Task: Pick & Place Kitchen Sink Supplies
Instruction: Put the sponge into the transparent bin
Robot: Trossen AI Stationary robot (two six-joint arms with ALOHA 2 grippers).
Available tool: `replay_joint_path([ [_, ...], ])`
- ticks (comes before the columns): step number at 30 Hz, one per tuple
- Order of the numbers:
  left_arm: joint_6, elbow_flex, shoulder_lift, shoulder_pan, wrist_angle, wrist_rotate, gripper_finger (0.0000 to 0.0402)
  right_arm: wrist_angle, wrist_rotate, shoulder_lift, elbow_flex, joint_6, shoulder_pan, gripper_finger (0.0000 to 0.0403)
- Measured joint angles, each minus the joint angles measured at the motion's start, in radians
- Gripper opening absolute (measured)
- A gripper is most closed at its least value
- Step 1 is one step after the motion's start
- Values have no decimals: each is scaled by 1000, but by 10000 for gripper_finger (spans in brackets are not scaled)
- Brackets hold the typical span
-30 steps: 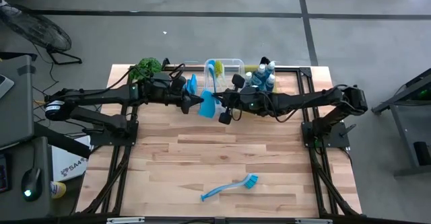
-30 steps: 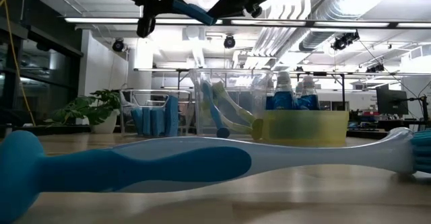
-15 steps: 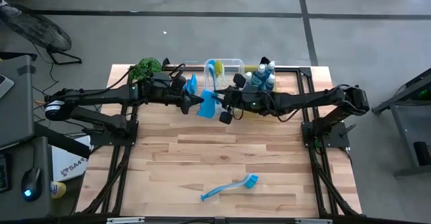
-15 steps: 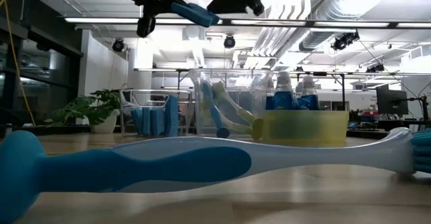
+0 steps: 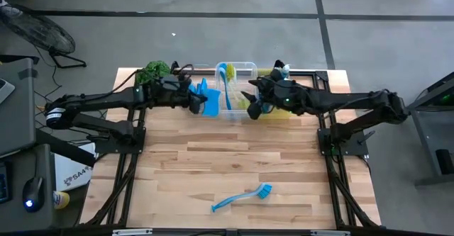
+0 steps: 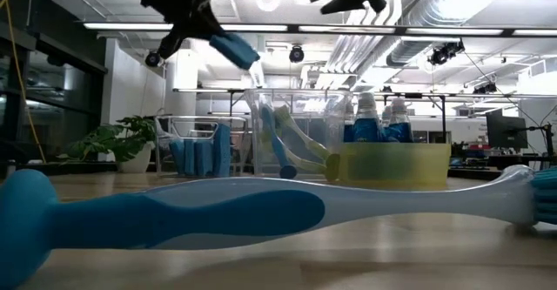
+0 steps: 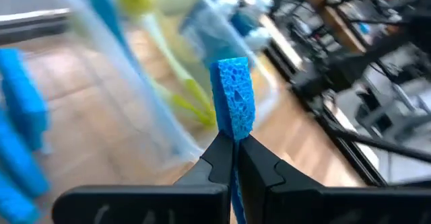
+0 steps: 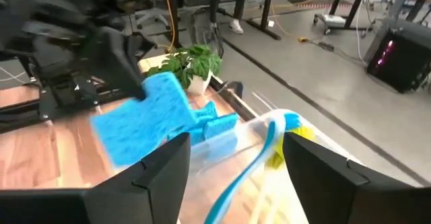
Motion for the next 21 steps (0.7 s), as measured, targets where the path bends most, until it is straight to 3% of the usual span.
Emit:
replay_joint_path([
  [12,-61,0,4,235,-102,21,5,-177,-27,-60,0,113,1,232],
  [21,-73,37,15,386,-176,93,5,-186,-28,-59,0,126,1,232],
])
